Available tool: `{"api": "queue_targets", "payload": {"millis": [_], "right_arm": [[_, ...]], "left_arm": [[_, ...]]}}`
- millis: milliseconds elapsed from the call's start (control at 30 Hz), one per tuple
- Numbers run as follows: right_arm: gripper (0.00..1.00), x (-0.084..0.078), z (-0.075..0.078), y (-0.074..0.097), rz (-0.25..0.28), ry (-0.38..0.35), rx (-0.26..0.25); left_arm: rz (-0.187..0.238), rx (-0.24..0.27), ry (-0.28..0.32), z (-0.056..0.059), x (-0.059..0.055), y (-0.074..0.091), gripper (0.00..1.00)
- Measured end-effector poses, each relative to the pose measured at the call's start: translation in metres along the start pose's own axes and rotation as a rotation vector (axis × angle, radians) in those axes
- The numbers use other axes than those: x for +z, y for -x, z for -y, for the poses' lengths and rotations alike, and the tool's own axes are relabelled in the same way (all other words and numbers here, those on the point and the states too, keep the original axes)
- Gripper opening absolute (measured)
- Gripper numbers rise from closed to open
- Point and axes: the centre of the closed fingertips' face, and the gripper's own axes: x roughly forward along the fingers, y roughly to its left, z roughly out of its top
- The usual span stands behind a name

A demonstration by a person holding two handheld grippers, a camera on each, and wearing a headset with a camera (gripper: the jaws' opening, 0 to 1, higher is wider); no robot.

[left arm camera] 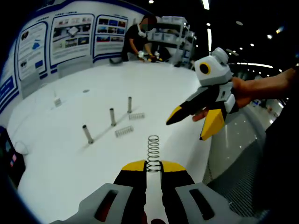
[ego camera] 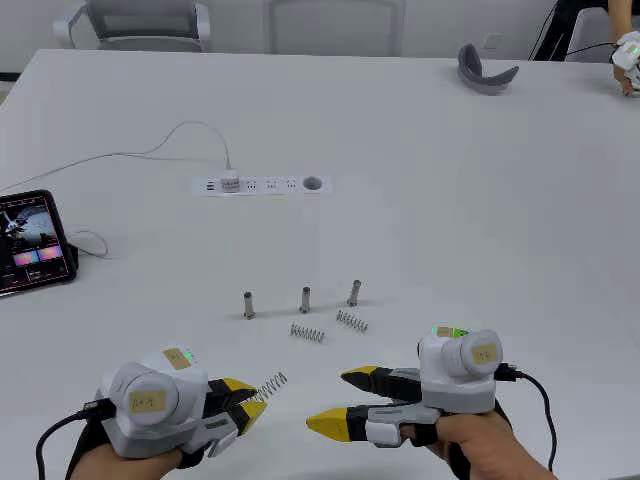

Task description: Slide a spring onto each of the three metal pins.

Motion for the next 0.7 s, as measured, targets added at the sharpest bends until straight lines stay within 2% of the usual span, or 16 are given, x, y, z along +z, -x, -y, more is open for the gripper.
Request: {"api": "queue_targets", "payload": {"millis": [400,700], "right_arm": [[0.45,0.011,-0.009,0.002,0.057,-0.054,0.059],[0.31,0.016,-0.016,0.005,0.090,-0.088,0.104]], "left_arm": [[0.024,-0.060,-0.060,0.028,0.021,-0.005,0.11],[0.037,-0.088,-0.088,0.039,0.029,-0.007,0.11]]}}
